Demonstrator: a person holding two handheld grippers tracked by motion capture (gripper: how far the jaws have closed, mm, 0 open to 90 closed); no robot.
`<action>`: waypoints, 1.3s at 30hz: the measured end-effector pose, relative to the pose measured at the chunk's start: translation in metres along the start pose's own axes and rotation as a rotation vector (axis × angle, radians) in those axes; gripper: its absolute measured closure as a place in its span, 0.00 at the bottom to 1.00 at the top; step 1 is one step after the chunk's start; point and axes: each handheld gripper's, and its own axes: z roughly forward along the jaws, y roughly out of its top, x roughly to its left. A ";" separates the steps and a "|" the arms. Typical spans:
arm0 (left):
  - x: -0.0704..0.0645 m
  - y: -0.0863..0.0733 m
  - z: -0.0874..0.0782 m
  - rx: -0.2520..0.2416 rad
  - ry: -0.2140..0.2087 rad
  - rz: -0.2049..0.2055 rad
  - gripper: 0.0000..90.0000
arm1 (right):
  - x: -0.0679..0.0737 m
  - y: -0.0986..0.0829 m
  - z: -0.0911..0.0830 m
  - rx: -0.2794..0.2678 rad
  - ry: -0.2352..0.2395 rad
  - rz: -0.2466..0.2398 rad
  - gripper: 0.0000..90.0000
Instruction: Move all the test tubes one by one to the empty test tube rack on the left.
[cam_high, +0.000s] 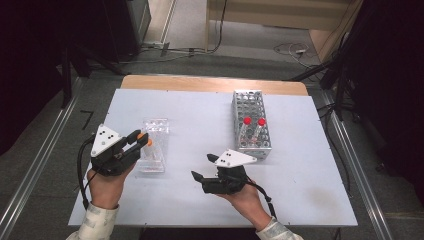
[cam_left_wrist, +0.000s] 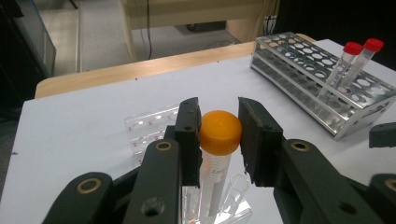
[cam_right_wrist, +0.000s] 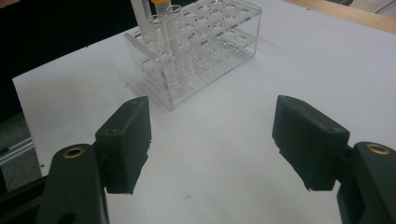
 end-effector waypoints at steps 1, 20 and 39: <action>0.000 -0.002 0.001 -0.001 0.004 -0.004 0.78 | 0.000 0.000 0.000 0.000 0.000 -0.001 0.29; -0.004 -0.022 0.017 0.089 0.048 -0.013 0.73 | -0.001 0.000 -0.002 0.003 -0.002 -0.005 0.29; -0.004 -0.018 0.014 0.048 0.030 -0.083 0.36 | -0.034 0.003 -0.023 -0.035 -0.212 0.018 0.29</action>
